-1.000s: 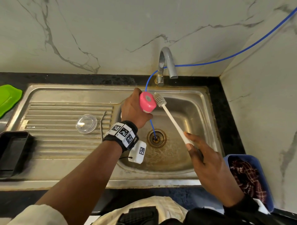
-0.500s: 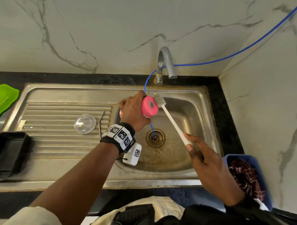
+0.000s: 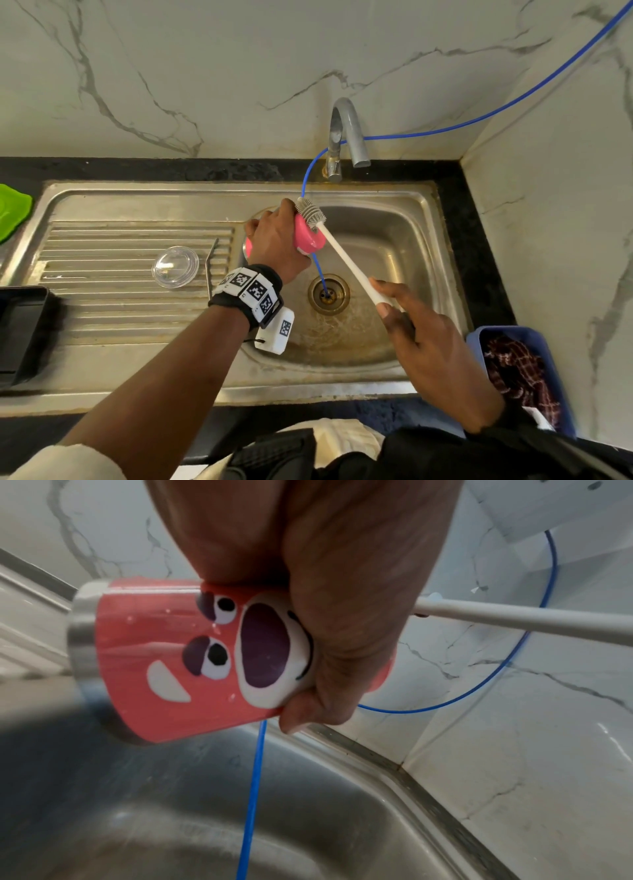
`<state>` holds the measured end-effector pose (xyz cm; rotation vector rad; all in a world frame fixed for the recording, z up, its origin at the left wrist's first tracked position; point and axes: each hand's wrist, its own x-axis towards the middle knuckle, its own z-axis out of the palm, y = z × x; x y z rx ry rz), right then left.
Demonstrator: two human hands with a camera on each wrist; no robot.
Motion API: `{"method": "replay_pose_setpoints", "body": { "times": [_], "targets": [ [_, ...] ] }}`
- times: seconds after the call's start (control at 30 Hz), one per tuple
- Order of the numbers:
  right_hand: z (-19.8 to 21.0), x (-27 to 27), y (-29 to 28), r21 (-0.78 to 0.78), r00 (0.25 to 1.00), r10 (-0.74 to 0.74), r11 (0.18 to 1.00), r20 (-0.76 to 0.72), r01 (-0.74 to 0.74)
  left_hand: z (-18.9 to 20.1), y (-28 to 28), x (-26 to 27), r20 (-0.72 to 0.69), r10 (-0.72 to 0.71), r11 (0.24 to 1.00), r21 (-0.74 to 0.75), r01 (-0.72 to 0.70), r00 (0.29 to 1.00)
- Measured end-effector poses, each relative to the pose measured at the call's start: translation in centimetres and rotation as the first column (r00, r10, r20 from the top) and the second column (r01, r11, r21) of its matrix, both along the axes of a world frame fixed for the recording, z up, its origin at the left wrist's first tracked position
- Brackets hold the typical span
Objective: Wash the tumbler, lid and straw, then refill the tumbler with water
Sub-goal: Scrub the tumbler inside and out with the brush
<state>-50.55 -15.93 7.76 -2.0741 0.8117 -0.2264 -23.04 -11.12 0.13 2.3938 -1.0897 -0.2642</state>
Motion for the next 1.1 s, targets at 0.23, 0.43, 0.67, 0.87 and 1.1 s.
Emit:
{"method": "replay_pose_setpoints", "body": {
  "times": [0.23,0.43,0.67,0.87,1.1],
  "targets": [
    [-0.7,1.5,-0.9,-0.031,1.000,-0.022,0.999,-0.021,0.022,-0.6,-0.6,-1.7,-0.001,-0.011,0.999,0.034,0.011,1.000],
    [-0.4,-0.1,0.9,-0.022,0.998,0.057,0.998,-0.029,-0.057,0.0,-0.6,0.7,-0.067,0.153,0.986,0.070,-0.148,0.986],
    [-0.4,-0.6,0.5,-0.028,0.998,0.058,0.998,-0.033,-0.059,1.1,-0.1,1.5,-0.416,0.218,0.973,0.020,-0.231,0.883],
    [-0.9,-1.2,0.5,-0.042,1.000,0.015,0.999,0.004,-0.014,1.4,0.3,1.3,-0.750,0.136,0.928,-0.132,-0.348,0.647],
    [-2.7,-2.2,-0.9,-0.022,0.998,-0.062,0.998,0.005,0.062,1.9,0.1,0.8,-0.795,-0.019,0.938,-0.225,-0.265,0.606]
  ]
}}
